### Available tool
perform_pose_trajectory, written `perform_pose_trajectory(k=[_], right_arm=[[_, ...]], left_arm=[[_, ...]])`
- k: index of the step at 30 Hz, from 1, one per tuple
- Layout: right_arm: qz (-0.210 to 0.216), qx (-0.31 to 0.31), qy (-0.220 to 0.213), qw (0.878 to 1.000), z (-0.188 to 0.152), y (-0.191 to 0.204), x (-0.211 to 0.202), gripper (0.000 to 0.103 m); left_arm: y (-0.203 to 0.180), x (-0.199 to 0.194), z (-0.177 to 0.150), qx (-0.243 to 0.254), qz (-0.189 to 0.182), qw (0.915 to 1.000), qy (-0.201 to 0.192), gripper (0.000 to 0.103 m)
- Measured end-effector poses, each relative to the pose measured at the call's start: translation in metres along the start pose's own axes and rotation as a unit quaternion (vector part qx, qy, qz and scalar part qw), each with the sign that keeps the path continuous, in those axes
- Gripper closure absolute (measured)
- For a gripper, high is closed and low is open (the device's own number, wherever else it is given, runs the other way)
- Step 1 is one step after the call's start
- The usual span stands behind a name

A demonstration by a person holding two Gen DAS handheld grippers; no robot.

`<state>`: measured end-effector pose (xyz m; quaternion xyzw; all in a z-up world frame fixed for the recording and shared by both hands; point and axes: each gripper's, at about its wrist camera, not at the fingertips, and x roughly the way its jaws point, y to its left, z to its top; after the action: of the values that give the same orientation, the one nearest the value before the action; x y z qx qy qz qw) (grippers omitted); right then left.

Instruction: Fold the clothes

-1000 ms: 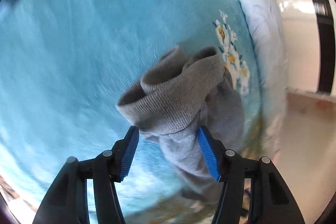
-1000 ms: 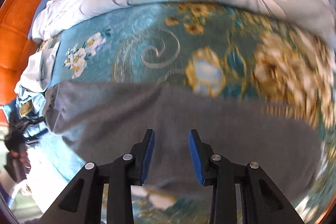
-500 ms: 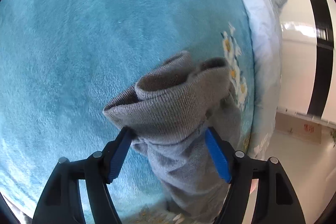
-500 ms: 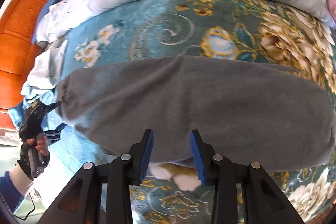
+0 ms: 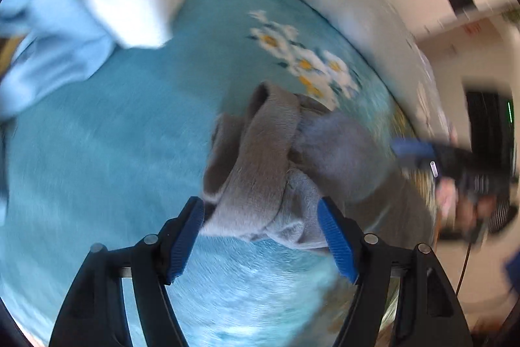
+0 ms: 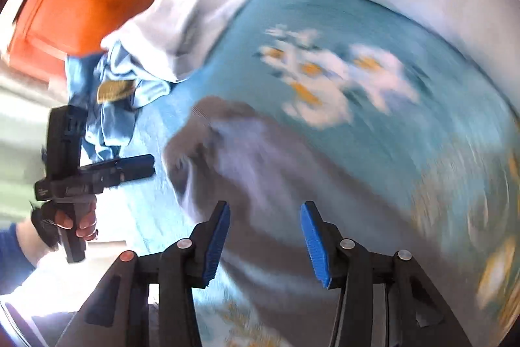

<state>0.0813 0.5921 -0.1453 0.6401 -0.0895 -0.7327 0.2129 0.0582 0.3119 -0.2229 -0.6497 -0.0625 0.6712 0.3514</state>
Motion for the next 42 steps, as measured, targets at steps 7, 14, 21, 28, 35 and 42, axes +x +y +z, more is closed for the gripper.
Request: perform_pose_trajectory(k=[7,14,21,28,35,42], right_arm=[[0.007,-0.077,0.070,0.995,0.063,0.024,0.049,0.048],[0.028,-0.110,0.131,0.985,0.091,0.029,0.093,0.044],[0.056,-0.109,0.166,0.978,0.109,0.026,0.119,0.040],[0.068,-0.107,0.164,0.978,0.110,0.033,0.115,0.071],[0.071,-0.127,0.141,0.979,0.099,0.048,0.083,0.091],[0.104,-0.191,0.122,0.968,0.086,0.088,0.047,0.093]], left_arm=[[-0.001,0.010,0.016,0.122,-0.046,0.9902,0.049,0.029],[0.003,0.033,0.022,0.140,-0.120,0.9760,0.116,0.029],[0.001,0.039,0.015,0.140,-0.171,0.9640,0.148,0.030],[0.006,0.033,0.011,0.122,-0.175,0.9665,0.143,0.053],[0.000,0.027,0.004,0.124,-0.169,0.9675,0.141,0.077],[0.000,0.007,-0.017,0.153,-0.166,0.9641,0.139,0.084]])
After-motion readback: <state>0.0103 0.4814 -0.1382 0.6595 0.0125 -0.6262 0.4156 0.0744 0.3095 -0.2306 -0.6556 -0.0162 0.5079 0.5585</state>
